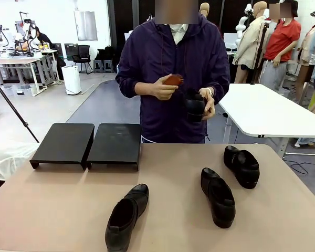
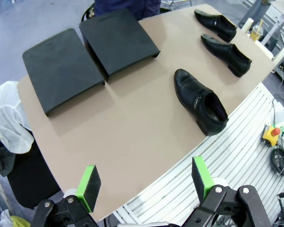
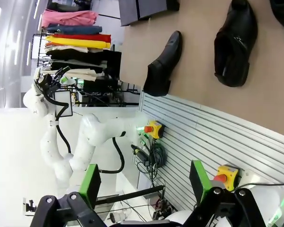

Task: Organize the shoes by placing them on the stand.
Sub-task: Place the Shoe from the middle of the table onto the Shoes Stand.

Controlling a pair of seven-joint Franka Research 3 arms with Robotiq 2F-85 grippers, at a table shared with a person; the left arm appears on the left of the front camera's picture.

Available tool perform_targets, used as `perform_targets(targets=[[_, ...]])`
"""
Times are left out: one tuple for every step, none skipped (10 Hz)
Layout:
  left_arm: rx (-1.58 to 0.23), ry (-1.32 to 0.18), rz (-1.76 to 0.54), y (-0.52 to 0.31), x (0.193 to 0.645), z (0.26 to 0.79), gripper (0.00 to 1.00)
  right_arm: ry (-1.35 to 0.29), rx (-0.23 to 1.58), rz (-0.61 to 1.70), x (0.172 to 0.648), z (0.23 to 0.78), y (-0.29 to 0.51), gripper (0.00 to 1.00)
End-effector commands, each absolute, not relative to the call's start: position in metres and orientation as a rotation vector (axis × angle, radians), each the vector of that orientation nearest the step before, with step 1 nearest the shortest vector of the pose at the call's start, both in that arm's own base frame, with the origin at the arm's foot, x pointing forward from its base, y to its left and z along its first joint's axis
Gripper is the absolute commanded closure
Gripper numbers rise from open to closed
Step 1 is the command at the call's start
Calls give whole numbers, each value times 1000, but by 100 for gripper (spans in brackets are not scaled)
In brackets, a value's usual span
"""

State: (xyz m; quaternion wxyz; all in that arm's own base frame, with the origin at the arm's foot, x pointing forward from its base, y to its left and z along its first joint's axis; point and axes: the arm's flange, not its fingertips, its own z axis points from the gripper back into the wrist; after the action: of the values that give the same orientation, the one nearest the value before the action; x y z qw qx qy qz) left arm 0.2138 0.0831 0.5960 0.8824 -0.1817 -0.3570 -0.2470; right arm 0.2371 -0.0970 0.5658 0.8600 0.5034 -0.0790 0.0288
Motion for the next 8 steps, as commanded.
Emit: perform_targets(targets=[[-390,-743,-511,82,213,597,0,-164,1079,48,240,572,-96,0],[-390,-743,-511,82,213,597,0,-164,1079,48,240,572,-96,0],[-378,-743,-514,83,214,596,0,-164,1079,48,240,572,-96,0],[-288,-649,-558,23,227,604,0,-164,1079,48,240,572,-96,0],[-231,-582,-628,-50,241,600,0,-164,1079,48,240,572,-96,0],[-205,-512,-774,-124,243,586,0,-164,1079,48,240,572,-96,0],[-203,-469,-853,-179,235,567,0,-164,1079,48,240,572,-96,0],[-149,-450,-871,-216,225,549,0,-164,1079,48,240,572,-96,0]])
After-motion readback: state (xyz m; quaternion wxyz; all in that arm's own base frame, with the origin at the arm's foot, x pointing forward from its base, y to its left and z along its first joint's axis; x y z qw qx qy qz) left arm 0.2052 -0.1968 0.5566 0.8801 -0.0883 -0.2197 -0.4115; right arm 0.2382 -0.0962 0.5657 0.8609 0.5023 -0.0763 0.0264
